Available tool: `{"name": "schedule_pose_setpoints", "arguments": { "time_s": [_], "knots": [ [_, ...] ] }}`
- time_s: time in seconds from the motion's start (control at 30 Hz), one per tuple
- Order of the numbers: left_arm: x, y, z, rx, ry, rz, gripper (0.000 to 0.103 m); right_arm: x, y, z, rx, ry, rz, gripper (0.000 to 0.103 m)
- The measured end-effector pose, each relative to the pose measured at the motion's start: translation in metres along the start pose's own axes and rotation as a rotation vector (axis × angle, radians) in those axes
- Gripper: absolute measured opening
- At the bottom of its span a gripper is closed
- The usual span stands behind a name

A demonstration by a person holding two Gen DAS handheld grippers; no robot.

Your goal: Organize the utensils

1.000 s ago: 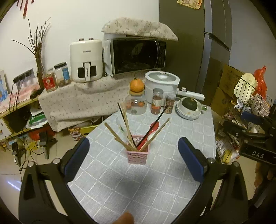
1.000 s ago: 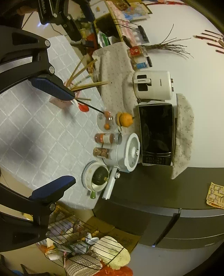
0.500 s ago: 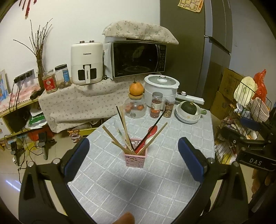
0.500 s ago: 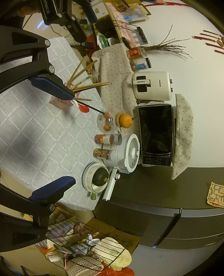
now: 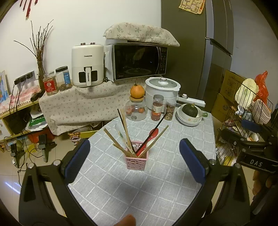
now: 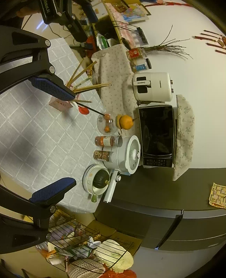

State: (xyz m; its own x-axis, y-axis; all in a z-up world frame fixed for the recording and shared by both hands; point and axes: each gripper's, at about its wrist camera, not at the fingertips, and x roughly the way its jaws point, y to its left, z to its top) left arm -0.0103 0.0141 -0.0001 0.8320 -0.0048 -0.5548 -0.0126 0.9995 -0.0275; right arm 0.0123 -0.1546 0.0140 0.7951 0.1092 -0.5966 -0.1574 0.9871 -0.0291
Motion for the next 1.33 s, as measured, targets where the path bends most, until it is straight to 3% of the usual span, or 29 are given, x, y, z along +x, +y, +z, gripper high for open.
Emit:
{"name": "schedule_pose_setpoints", "arguments": {
  "time_s": [0.8, 1.33],
  "knots": [
    [-0.003, 0.0011, 0.0031, 0.009, -0.026, 0.031, 0.102, 0.002, 0.0004, -0.0017, 0.003, 0.004, -0.001, 0.091],
    [0.0018, 0.0011, 0.0016, 0.014, -0.001, 0.024, 0.102, 0.0034, 0.0027, -0.003, 0.005, 0.009, 0.0, 0.091]
  ]
}}
